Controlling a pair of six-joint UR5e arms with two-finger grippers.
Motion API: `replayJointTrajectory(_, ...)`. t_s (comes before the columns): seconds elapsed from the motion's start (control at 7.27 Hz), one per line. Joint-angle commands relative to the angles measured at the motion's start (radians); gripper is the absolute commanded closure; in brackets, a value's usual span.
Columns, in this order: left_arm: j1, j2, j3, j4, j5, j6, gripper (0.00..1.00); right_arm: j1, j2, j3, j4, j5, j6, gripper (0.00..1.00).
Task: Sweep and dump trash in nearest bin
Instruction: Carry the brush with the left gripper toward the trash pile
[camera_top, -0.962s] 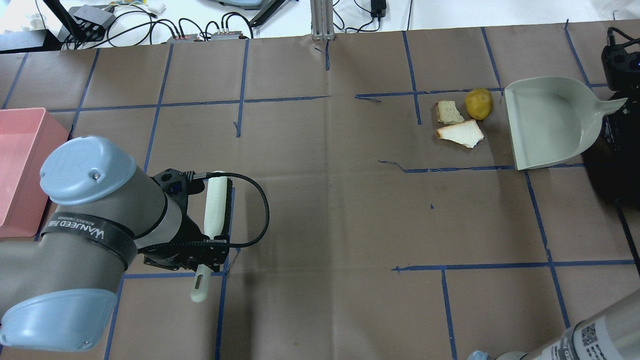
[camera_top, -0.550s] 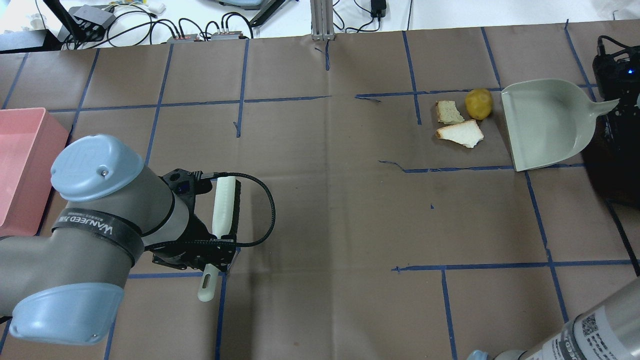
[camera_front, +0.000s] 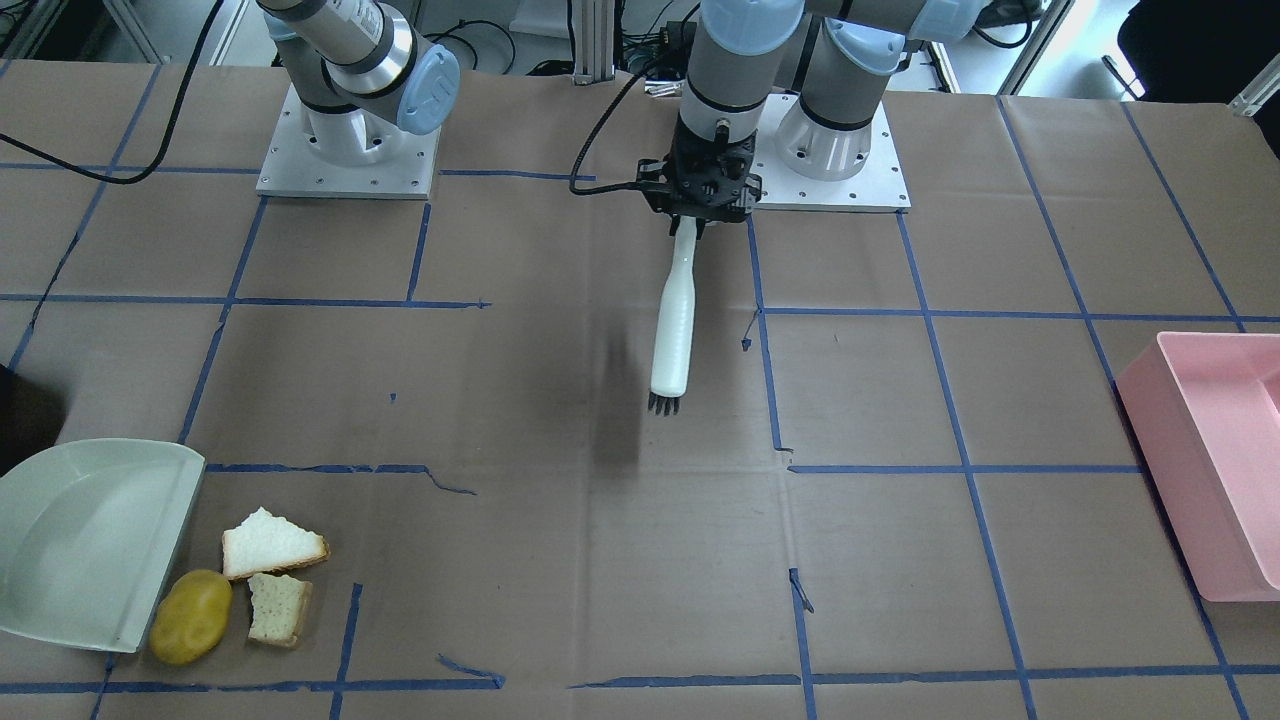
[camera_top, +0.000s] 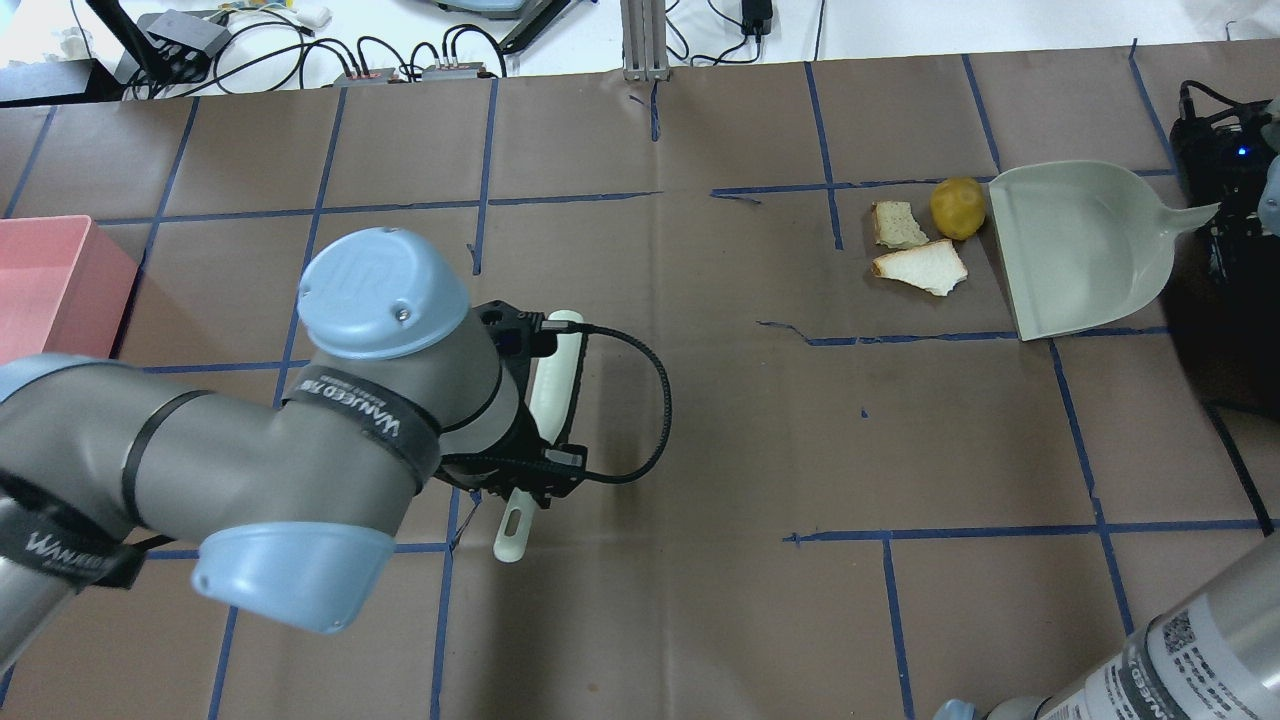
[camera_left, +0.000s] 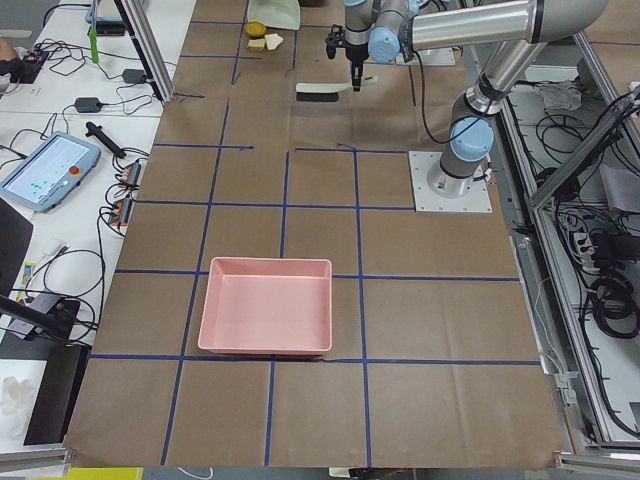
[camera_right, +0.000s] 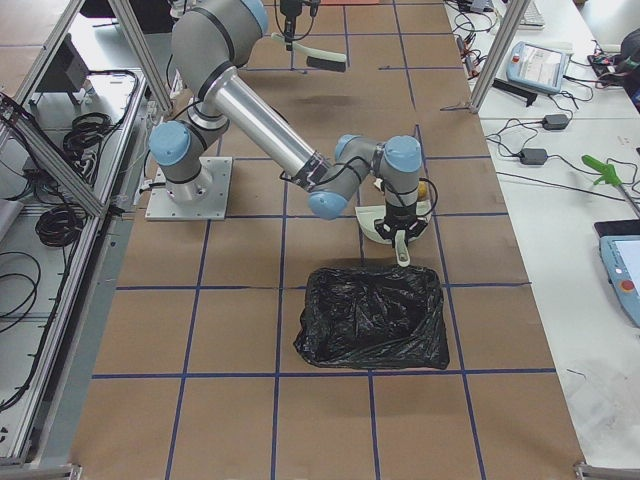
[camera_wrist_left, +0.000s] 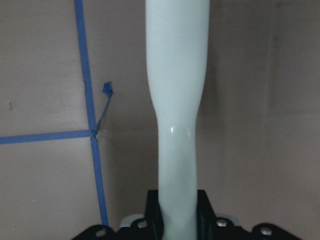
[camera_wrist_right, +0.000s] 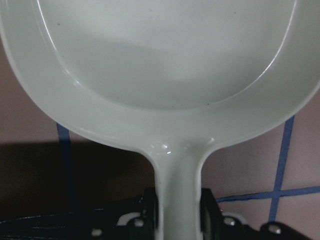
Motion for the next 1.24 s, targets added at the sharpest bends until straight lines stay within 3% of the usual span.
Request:
replayJointTrajectory(0.0, -0.169, -0.213, 0.210, 0.005, 0.045, -0.151, 0.91, 0.000, 0.032, -0.035, 0.007, 0.000, -0.020, 1.00)
replayJointTrajectory(0.14, -0.206, -0.310, 0.314, 0.007, 0.030, -0.271, 0.92, 0.000, 0.054, -0.044, 0.009, -0.006, -0.034, 1.00)
replayJointTrajectory(0.55, -0.338, -0.595, 0.627, 0.007, 0.051, -0.361, 0.92, 0.003, 0.042, -0.043, 0.020, -0.017, -0.044, 1.00)
replayJointTrajectory(0.82, -0.343, -0.737, 0.844, -0.048, 0.074, -0.423, 0.92, 0.005, 0.042, -0.043, 0.018, -0.017, -0.081, 1.00)
replayJointTrajectory(1.1, -0.343, -0.822, 0.919, -0.076, 0.298, -0.464, 0.92, 0.009, 0.042, -0.040, 0.021, -0.015, -0.089, 1.00)
